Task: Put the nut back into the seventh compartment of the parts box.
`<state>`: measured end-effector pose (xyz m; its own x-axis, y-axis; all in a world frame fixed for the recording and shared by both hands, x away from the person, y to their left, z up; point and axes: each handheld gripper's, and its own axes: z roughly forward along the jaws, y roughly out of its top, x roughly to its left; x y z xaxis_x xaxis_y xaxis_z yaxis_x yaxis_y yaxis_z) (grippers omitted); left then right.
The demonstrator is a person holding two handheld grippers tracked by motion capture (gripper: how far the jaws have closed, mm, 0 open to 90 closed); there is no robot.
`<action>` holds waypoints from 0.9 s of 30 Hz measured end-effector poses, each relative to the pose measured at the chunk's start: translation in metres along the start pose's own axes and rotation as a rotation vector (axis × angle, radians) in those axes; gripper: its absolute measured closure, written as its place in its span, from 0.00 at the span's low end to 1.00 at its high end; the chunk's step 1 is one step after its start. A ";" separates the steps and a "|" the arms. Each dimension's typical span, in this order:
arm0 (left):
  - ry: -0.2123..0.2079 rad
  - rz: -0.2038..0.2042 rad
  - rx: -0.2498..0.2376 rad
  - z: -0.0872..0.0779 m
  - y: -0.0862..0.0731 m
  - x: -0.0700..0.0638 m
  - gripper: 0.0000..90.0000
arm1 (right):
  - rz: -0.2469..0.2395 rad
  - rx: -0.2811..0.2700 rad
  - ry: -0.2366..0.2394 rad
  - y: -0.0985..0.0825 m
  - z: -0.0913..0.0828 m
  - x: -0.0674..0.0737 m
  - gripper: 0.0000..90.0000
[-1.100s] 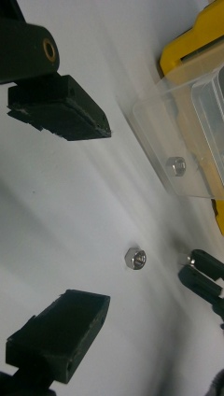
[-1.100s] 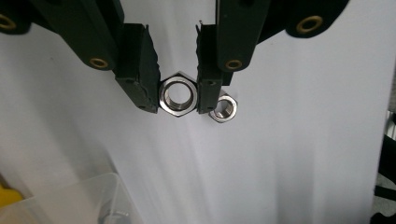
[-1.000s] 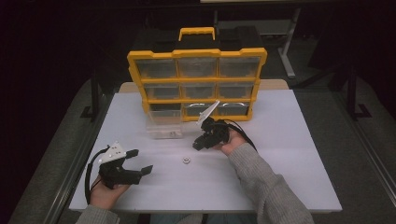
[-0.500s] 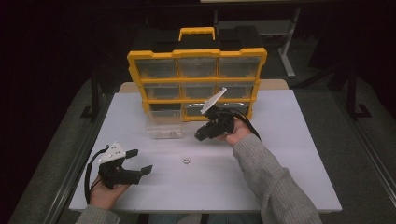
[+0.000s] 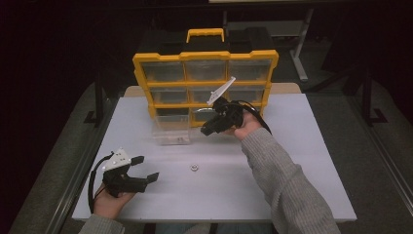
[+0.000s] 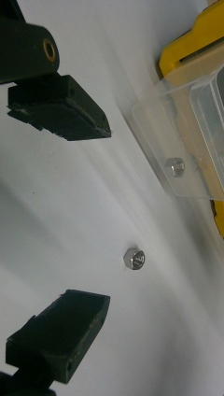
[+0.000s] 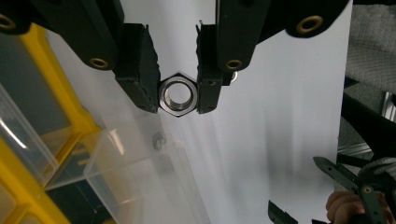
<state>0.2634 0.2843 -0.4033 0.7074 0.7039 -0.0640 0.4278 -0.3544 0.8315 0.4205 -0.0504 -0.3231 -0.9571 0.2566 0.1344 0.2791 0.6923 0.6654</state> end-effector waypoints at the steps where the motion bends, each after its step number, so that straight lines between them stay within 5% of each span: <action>1: 0.000 0.002 -0.001 0.000 0.000 0.000 0.18 | -0.001 0.000 -0.002 0.002 0.000 0.000 0.77; 27: -0.002 -0.014 -0.015 0.000 0.001 -0.001 0.18 | -0.048 0.009 -0.013 0.066 0.018 -0.006 0.77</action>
<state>0.2626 0.2833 -0.4027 0.7027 0.7074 -0.0766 0.4289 -0.3352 0.8389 0.4465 0.0059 -0.2930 -0.9683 0.2319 0.0926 0.2335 0.7101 0.6643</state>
